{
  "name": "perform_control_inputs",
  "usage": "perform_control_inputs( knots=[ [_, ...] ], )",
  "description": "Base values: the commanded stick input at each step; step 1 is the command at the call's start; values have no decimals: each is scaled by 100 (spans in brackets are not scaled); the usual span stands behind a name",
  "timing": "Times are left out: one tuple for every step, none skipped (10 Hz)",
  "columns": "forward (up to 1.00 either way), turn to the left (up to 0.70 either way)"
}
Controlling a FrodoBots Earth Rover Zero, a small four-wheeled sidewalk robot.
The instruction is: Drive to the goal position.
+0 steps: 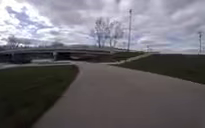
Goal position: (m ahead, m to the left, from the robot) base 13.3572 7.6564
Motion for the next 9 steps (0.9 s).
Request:
perform_control_inputs(
  knots=[
    [100,0],
    [100,0],
    [100,0],
    [100,0],
    [100,0],
    [100,0],
    [100,0],
    [100,0],
    [100,0]
  ],
)
